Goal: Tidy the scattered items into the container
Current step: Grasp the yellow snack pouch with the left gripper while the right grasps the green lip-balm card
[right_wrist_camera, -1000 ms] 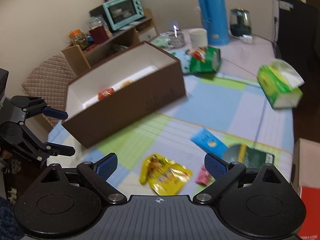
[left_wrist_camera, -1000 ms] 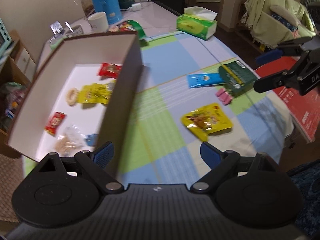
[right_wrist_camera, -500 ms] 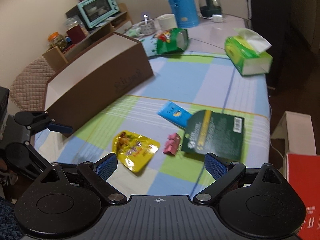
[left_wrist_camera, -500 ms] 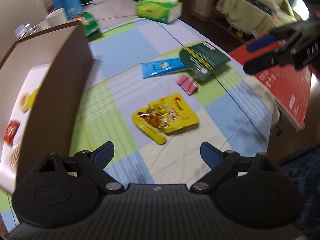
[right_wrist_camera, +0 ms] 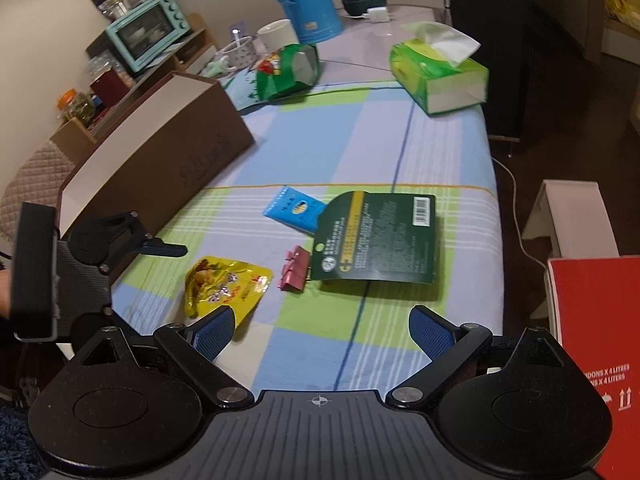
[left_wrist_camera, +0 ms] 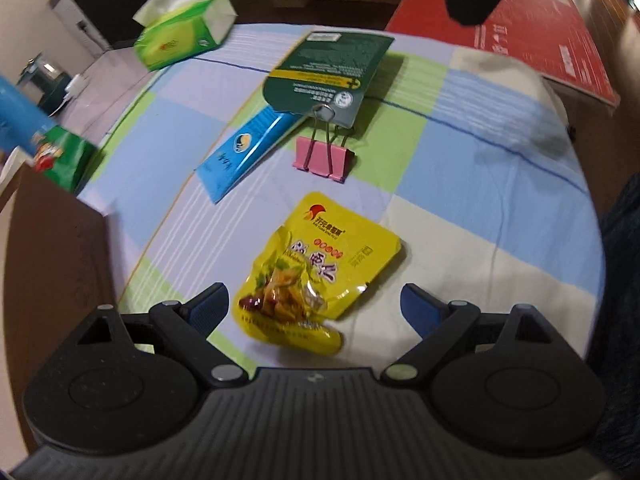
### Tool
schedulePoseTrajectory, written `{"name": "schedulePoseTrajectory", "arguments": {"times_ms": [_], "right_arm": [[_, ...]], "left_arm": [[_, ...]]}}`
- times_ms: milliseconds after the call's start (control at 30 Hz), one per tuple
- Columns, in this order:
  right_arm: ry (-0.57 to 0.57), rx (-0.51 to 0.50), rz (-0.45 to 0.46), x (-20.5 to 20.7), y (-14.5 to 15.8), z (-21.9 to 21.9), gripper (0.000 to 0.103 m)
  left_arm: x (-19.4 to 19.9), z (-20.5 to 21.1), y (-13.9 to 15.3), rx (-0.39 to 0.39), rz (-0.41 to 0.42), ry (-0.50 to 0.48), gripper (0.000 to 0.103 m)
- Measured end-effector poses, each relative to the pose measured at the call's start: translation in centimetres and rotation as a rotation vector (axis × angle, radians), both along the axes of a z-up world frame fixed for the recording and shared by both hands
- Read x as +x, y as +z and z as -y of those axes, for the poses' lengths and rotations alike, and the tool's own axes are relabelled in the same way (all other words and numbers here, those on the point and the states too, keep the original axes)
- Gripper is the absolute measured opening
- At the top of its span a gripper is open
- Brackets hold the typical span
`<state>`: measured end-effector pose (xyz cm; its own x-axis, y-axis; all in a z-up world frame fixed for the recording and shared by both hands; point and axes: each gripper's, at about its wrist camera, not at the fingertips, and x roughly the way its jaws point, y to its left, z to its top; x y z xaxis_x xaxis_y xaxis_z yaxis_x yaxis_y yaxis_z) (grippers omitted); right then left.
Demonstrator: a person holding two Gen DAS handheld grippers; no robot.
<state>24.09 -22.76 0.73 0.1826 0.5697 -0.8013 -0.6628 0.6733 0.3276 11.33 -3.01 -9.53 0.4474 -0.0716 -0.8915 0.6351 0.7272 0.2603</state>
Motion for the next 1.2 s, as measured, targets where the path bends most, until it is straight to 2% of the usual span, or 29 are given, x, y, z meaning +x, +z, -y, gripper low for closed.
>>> {"name": "schedulePoseTrajectory", "arguments": {"times_ms": [133, 333, 400, 467, 533, 567, 667, 800, 867, 1033, 1200], "right_arm": [[-0.037, -0.005, -0.019, 0.8, -0.4, 0.3, 0.096], [-0.038, -0.034, -0.012, 2.0, -1.2, -0.4, 0.096], [-0.025, -0.049, 0.002, 2.5, -1.5, -0.7, 0.096], [-0.012, -0.064, 0.017, 2.9, -1.8, -1.1, 0.096], [0.010, -0.087, 0.046, 3.3, -2.1, -1.5, 0.096], [0.034, -0.112, 0.079, 3.4, -2.4, -1.7, 0.096], [0.168, -0.216, 0.220, 2.8, -3.6, -2.8, 0.096], [0.469, -0.338, 0.438, 1.0, -5.4, -4.3, 0.096], [0.611, -0.361, 0.503, 0.9, -6.0, -4.8, 0.096], [0.837, -0.375, 0.519, 3.2, -6.6, -6.1, 0.096], [1.002, -0.370, 0.430, 5.9, -7.2, -7.7, 0.096]], "left_arm": [[1.5, -0.8, -1.0, -0.027, -0.037, 0.015, 0.092], [2.6, -2.1, -1.2, -0.125, -0.098, 0.019, 0.090], [2.9, -2.6, -1.2, -0.161, -0.117, 0.021, 0.085], [3.1, -3.0, -0.9, -0.200, -0.133, 0.027, 0.065], [3.0, -3.1, -0.5, -0.216, -0.131, 0.024, 0.059], [2.9, -3.0, -0.2, -0.225, -0.128, 0.021, 0.052], [2.7, -3.2, 0.4, -0.239, -0.135, 0.050, 0.050], [2.2, -3.4, 0.3, -0.230, -0.142, 0.068, 0.051], [2.2, -3.4, 0.3, -0.226, -0.142, 0.075, 0.051], [2.3, -3.3, 0.2, -0.226, -0.140, 0.095, 0.051], [2.2, -3.4, 0.2, -0.231, -0.137, 0.115, 0.052]]}}
